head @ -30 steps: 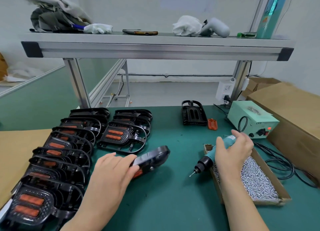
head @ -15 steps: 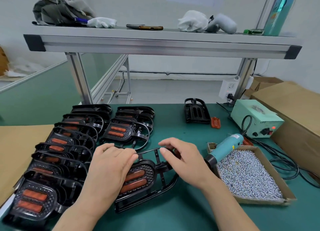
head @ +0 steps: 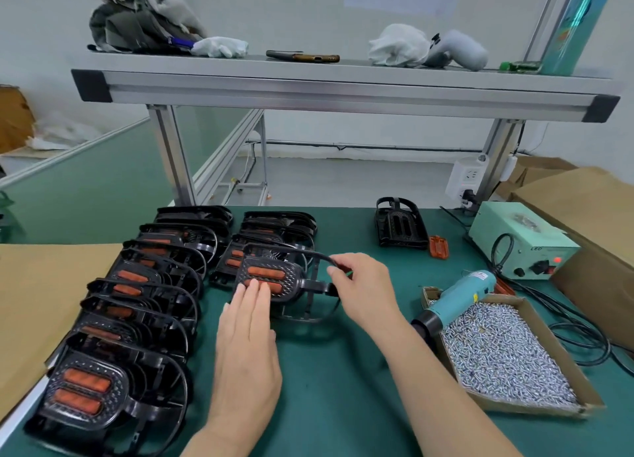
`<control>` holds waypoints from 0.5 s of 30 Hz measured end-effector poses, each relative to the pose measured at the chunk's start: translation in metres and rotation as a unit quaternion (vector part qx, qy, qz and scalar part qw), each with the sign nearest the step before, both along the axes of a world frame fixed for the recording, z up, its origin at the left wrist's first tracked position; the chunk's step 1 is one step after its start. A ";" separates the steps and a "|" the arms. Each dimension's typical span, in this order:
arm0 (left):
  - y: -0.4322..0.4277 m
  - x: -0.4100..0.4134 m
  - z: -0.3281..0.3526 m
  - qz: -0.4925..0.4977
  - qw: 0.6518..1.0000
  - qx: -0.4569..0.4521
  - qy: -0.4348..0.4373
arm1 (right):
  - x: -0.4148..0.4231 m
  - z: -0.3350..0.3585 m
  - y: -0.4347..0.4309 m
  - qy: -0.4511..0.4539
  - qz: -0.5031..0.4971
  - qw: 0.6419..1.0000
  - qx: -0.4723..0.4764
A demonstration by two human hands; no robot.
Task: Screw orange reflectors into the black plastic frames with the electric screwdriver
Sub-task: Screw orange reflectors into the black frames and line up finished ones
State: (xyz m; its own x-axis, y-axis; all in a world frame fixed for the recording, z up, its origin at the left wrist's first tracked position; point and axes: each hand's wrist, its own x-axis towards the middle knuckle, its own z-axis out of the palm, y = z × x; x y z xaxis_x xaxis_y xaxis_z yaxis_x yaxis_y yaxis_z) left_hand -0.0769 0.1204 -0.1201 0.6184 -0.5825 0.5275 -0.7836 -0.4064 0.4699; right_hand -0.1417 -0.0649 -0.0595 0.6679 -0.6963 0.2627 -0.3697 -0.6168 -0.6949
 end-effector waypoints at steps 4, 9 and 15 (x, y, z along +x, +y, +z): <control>-0.006 0.006 -0.011 -0.018 0.996 0.082 0.018 | 0.029 -0.004 0.003 0.049 -0.004 0.999 -0.020; -0.012 0.012 -0.022 0.006 0.991 0.134 0.014 | 0.045 -0.010 0.004 0.083 -0.006 0.996 -0.012; -0.015 0.014 -0.028 0.025 0.985 0.165 0.028 | 0.041 -0.004 -0.003 0.117 0.015 0.993 0.019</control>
State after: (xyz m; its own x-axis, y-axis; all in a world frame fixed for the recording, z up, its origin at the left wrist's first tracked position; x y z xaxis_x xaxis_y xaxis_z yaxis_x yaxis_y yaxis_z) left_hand -0.0624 0.1052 -0.1481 0.6735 -0.6852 0.2774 -0.7352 -0.5819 0.3477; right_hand -0.1011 -0.0679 -0.0638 0.7280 -0.6819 0.0712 -0.5064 -0.6048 -0.6146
